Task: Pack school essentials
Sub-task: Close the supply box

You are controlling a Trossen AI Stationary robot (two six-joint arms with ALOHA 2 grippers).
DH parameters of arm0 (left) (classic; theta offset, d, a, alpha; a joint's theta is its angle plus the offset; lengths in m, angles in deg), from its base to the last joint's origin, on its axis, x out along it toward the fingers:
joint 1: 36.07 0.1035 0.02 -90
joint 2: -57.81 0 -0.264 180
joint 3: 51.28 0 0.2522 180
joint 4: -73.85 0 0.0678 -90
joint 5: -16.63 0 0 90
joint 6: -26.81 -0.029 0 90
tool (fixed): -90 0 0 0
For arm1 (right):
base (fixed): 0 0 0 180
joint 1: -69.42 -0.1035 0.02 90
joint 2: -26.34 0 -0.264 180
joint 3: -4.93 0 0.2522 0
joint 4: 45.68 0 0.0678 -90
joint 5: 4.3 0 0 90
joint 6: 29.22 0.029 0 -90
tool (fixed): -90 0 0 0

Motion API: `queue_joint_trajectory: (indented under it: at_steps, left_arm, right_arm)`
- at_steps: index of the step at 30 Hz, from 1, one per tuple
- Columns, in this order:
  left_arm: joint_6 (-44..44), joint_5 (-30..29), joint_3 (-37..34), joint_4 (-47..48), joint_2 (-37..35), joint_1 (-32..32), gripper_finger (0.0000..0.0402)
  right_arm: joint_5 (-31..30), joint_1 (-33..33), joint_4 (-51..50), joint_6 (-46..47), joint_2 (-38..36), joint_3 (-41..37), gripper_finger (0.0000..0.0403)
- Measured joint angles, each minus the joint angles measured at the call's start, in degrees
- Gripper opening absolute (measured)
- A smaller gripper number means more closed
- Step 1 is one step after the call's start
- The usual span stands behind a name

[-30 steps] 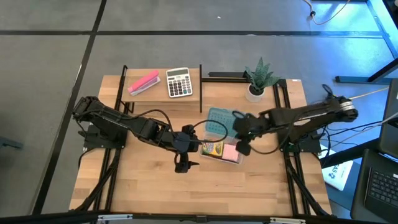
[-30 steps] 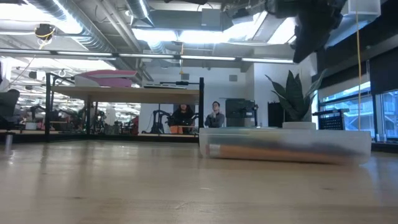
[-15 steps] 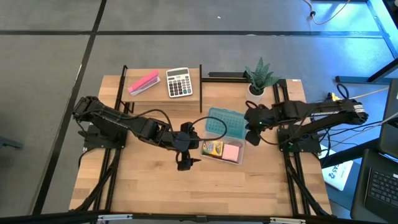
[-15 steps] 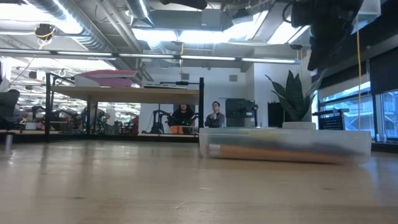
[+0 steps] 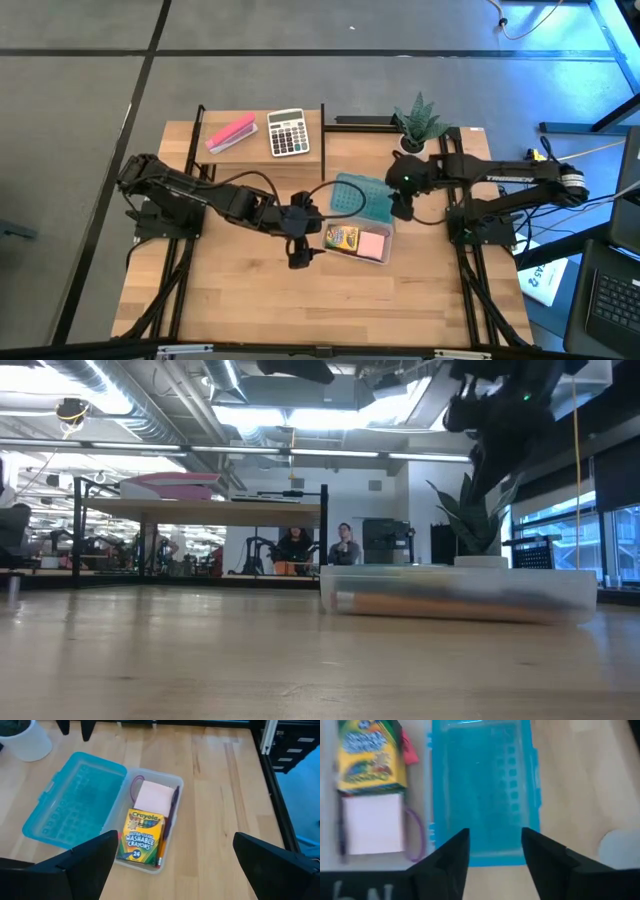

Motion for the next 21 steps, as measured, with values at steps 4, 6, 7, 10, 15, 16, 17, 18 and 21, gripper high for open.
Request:
queue_joint_trajectory:
  at_steps: [4, 6, 7, 10, 15, 16, 17, 18, 21]
  left_arm:
    - [0.03, -0.02, -0.01, 0.06, 0.0, 0.99, 0.039]
    - [0.51, -0.02, -0.01, 0.09, 0.0, 1.5, 0.039]
    - [1.19, -0.02, -0.01, 0.19, 0.0, 1.73, 0.039]
    - [2.44, -0.02, 0.01, 0.55, 0.0, 2.4, 0.039]
    - [5.53, -0.02, -0.01, 2.56, 0.0, 3.64, 0.039]
    - [6.37, 0.0, -0.01, 3.42, 0.0, 3.96, 0.039]
    - [7.59, -0.02, -0.01, 4.31, 0.0, 4.23, 0.039]
    - [9.02, -0.02, -0.01, 5.01, 0.0, 4.55, 0.039]
    - [14.99, 0.03, -0.01, 7.2, 0.02, 5.77, 0.039]
  right_arm:
    - [-0.05, 2.96, 0.31, -4.21, 2.62, 0.0, 0.0199]
    - [0.01, 4.75, 0.35, -2.22, 3.43, 0.0, 0.0201]
    - [-0.03, 5.66, 0.7, -0.83, 3.69, 0.0, 0.0201]
    - [1.16, 8.82, 2.31, 1.16, 4.03, 0.0, 0.0199]
    - [4.94, 15.36, -2.7, 12.65, 4.03, 0.0, 0.0196]
    - [6.2, 16.48, -4.97, 14.7, 4.03, 0.0, 0.0196]
    - [7.04, 17.22, -6.83, 16.27, 4.03, 0.0, 0.0196]
    - [7.76, 17.62, -8.1, 17.45, 4.03, 0.0, 0.0196]
    - [8.02, 17.7, -9.43, 19.94, 4.03, 0.0, 0.0196]
